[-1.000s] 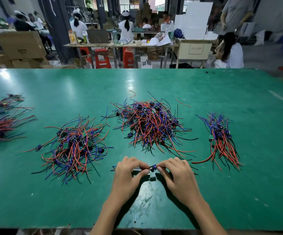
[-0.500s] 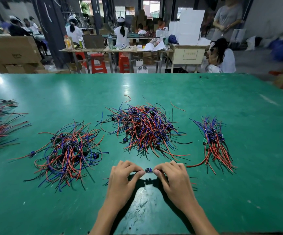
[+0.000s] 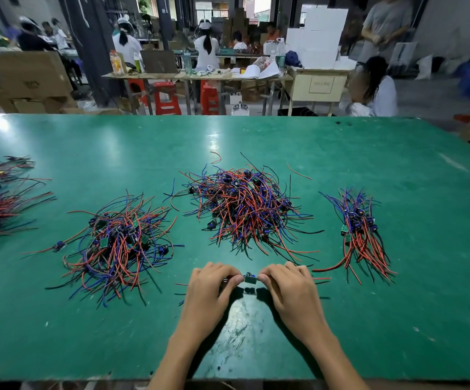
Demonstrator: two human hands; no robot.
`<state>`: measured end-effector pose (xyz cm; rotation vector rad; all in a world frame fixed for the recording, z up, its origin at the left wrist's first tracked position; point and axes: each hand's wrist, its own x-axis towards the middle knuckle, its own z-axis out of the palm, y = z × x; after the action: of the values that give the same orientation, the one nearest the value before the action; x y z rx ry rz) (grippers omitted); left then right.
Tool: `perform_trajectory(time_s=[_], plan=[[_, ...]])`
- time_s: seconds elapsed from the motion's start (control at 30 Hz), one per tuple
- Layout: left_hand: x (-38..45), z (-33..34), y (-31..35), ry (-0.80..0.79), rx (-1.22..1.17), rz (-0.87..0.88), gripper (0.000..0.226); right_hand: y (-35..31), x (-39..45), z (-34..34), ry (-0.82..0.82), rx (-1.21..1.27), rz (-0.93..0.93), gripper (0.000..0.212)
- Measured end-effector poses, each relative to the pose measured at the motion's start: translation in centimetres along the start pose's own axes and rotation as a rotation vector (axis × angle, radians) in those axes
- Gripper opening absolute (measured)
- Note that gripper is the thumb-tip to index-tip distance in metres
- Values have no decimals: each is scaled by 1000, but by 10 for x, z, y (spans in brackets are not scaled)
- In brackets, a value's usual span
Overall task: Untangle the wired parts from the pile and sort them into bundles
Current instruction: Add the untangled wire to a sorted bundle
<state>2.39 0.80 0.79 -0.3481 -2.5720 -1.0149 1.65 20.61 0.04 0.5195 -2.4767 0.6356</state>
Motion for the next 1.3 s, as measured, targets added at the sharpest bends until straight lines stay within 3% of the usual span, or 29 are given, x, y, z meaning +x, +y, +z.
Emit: perform_trajectory(time_s=[0.17, 0.33, 0.47, 0.53, 0.6, 0.7, 0.8, 0.93, 1.0, 1.07, 1.2, 1.23, 1.3], plan=[[1, -2, 1, 43, 19, 29, 4, 2, 0, -2, -24, 47, 8, 3], [0, -4, -1, 65, -2, 41, 11, 2, 0, -4, -14, 69, 8, 8], [0, -3, -1, 71, -11, 53, 10, 0, -1, -4, -120, 129, 6, 38], [0, -3, -1, 68, -4, 59, 8, -4, 0, -3, -166, 81, -86, 46], [0, -1, -1, 77, 5, 51, 11, -6, 1, 0, -115, 51, -142, 32], [1, -2, -1, 191, -8, -36, 36, -3, 5, -7, -90, 146, -5, 19], [4, -1, -5, 323, 98, -163, 61, 14, 27, -30, 63, 176, 136, 17], [5, 3, -9, 355, 16, -315, 50, 69, 93, -74, 449, 128, 410, 22], [5, 6, -13, 353, 48, -342, 41, 104, 116, -89, 536, 57, 580, 32], [5, 8, -15, 336, 83, -377, 40, 136, 123, -95, 410, -32, 737, 36], [4, 9, -17, 301, 79, -481, 36, 170, 104, -79, -250, -365, 931, 49], [5, 8, -17, 303, 70, -486, 35, 171, 100, -73, -304, -398, 940, 53], [6, 7, -15, 310, 40, -456, 32, 164, 101, -65, -192, -428, 872, 50]])
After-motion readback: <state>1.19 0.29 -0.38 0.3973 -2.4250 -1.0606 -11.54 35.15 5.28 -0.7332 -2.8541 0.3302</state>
